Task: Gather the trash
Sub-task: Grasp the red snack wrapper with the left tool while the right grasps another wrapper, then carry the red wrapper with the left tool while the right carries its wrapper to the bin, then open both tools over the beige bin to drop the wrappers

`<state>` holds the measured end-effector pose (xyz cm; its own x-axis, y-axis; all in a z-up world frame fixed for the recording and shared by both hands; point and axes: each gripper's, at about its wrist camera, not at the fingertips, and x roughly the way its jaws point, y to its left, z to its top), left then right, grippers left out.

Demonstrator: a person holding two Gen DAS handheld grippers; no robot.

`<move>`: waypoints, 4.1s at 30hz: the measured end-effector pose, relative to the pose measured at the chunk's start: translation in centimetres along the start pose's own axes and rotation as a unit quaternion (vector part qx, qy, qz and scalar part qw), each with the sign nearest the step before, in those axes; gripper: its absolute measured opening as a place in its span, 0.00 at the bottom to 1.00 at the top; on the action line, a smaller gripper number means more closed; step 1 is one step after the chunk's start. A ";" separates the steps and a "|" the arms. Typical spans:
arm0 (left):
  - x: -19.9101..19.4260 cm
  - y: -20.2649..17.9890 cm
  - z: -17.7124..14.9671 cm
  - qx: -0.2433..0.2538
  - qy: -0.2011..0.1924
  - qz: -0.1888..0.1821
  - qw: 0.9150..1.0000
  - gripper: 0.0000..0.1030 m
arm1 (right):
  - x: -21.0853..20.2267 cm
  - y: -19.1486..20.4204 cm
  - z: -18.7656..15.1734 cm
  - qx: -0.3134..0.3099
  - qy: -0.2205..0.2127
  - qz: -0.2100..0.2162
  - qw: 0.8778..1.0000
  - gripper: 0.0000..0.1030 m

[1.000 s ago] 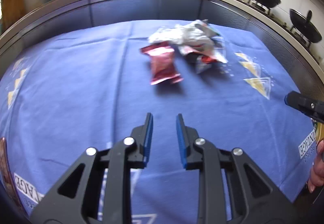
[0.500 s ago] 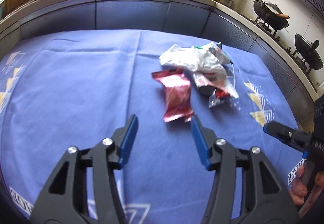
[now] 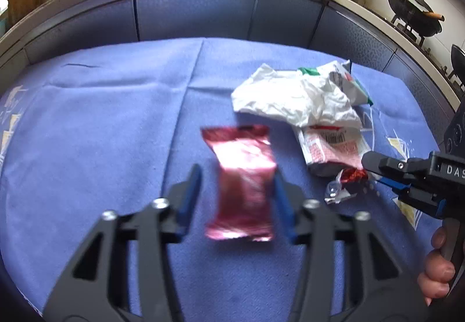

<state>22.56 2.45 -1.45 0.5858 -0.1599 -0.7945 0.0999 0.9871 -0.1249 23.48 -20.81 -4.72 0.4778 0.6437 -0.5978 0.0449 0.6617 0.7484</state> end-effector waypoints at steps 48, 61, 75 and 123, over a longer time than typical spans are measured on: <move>-9.0 -15.6 -12.8 0.158 0.012 -0.096 0.983 0.24 | -22.3 -10.5 -16.0 0.050 -0.135 0.054 0.988 0.03; -8.8 -14.8 -12.6 0.147 0.016 -0.091 0.985 0.24 | -22.4 -9.9 -16.1 0.038 -0.141 0.046 0.988 0.03; -9.1 -23.8 -9.9 0.227 -0.007 -0.128 0.965 0.24 | -29.0 -14.0 -15.9 0.068 -0.226 0.024 0.972 0.03; 2.3 -55.3 -12.4 0.413 0.164 -0.244 0.862 0.58 | -37.2 -26.4 -19.1 0.045 -0.352 -0.226 0.907 0.07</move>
<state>8.42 -52.48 -3.75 0.0676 -0.4105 -0.9093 0.8876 0.4410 -0.1332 -12.22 -54.87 -7.67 0.8333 -0.1116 -0.5415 0.4323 0.7420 0.5123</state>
